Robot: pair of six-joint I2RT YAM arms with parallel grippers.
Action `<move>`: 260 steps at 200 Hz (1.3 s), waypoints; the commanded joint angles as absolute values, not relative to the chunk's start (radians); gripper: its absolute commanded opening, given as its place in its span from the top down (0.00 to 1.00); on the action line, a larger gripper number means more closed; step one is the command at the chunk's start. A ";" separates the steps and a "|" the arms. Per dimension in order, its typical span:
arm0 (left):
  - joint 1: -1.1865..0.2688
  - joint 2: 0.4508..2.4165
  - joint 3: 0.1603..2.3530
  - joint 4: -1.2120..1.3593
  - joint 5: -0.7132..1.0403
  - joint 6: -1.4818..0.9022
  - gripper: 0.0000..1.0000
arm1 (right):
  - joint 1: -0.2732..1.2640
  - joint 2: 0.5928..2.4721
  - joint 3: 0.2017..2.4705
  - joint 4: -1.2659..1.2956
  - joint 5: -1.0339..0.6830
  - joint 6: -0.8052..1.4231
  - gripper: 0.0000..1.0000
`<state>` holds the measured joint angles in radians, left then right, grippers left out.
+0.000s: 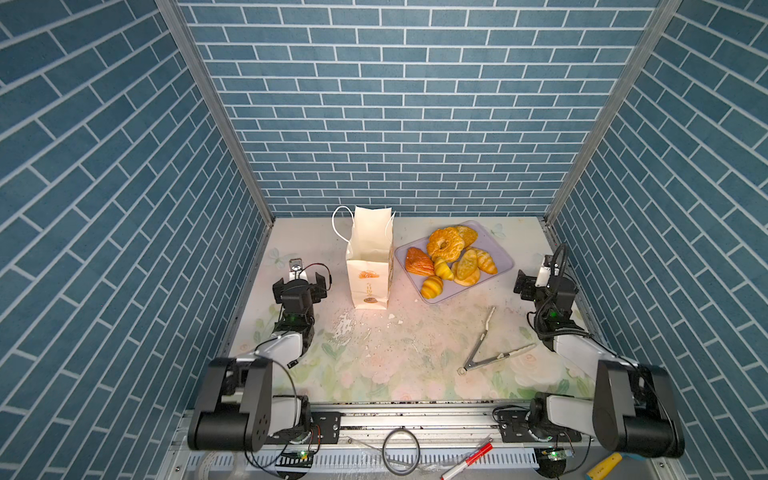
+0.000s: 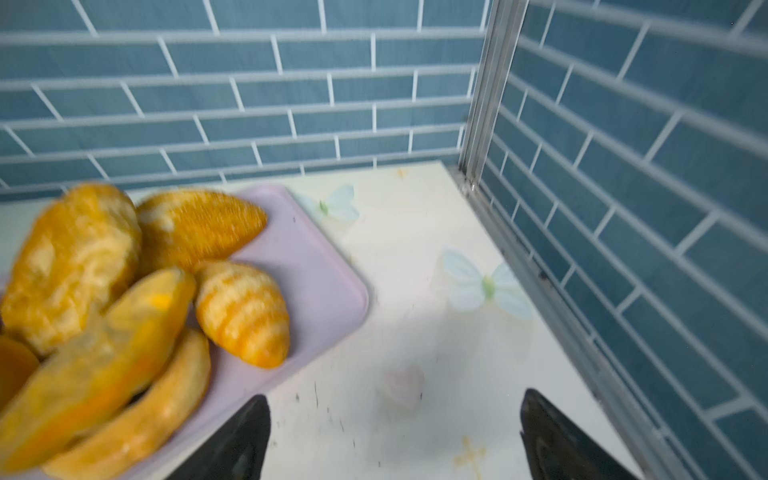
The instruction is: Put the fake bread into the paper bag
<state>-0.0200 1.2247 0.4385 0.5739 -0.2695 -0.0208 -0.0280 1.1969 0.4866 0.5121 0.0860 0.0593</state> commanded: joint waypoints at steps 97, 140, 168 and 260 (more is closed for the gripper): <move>0.038 1.042 1.305 -0.534 0.275 -0.173 0.07 | 0.401 1.348 1.432 -0.627 -0.174 0.166 0.25; -0.074 1.229 1.560 -0.719 0.316 -0.140 0.08 | 0.600 1.597 1.770 -0.793 -0.205 0.115 0.27; -0.087 1.332 1.631 -0.754 0.324 -0.196 0.13 | 0.645 1.672 1.847 -0.776 -0.231 0.137 0.28; -0.159 1.485 1.677 -0.751 0.328 -0.292 0.61 | 0.714 1.803 2.030 -0.856 -0.247 0.175 0.31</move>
